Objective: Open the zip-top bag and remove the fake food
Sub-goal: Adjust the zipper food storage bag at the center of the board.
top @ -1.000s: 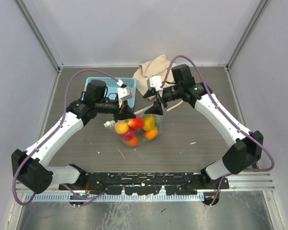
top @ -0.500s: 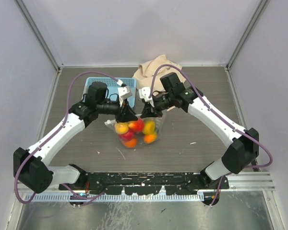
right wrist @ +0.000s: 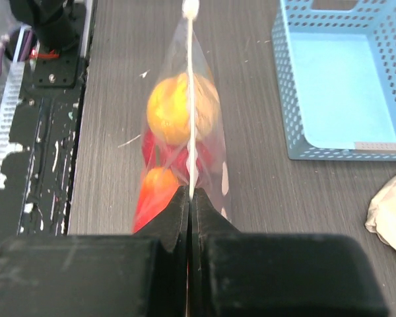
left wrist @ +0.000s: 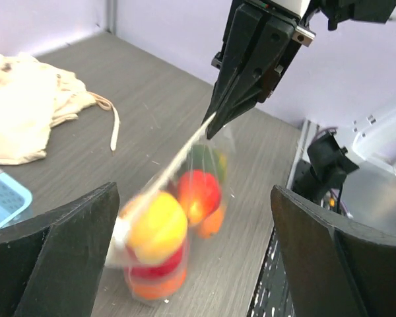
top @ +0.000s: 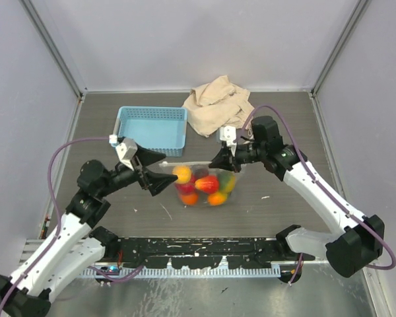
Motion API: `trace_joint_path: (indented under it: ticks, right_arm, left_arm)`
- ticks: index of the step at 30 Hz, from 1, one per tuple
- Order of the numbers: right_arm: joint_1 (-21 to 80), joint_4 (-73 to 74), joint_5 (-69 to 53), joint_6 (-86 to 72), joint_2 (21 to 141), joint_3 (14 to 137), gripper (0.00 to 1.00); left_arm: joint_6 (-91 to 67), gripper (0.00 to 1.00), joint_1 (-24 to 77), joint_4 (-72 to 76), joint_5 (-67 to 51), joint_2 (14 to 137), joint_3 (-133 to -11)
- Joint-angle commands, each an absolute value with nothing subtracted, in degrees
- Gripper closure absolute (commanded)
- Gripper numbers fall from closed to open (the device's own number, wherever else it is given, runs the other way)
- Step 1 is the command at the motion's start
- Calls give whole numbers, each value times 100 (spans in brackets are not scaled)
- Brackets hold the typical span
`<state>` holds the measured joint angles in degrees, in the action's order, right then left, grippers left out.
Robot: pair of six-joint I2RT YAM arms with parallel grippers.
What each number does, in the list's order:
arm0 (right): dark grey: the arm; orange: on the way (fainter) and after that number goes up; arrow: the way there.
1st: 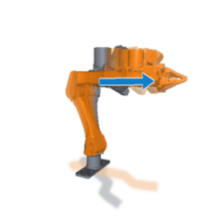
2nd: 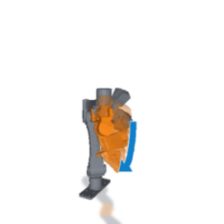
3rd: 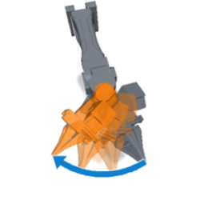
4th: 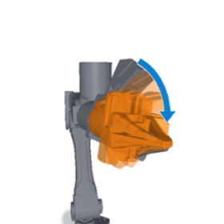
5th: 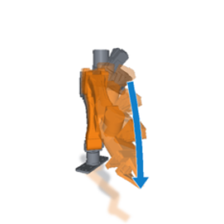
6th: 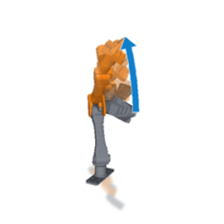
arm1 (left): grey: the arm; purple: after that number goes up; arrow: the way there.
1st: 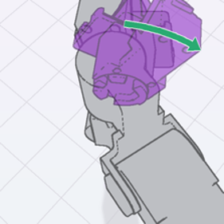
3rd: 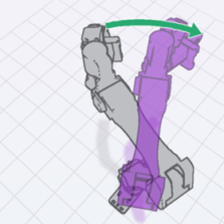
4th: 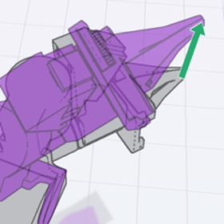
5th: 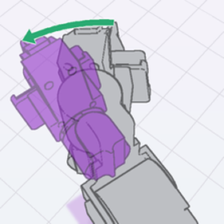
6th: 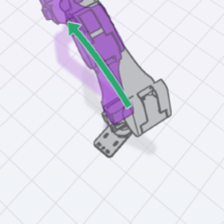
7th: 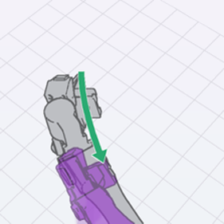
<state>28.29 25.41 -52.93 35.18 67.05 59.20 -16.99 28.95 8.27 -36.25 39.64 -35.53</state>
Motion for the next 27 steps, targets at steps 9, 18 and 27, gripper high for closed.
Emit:
trace_joint_path:
  ticks: [9,18,27]
  right_arm:
    - [1562,-870,-7055,333,6462,5105,99]
    - [1560,-2678,-7301,-1094,6705,4484,99]
    - [1567,-2759,-7393,-1275,6824,4531,99]
  left_arm:
    - [-3729,2,2843,2917,-1967,2909,-1715]
    - [-4316,16,2844,4279,-2121,4604,-2155]
    - [-3976,13,2715,4845,-2409,5440,-2188]
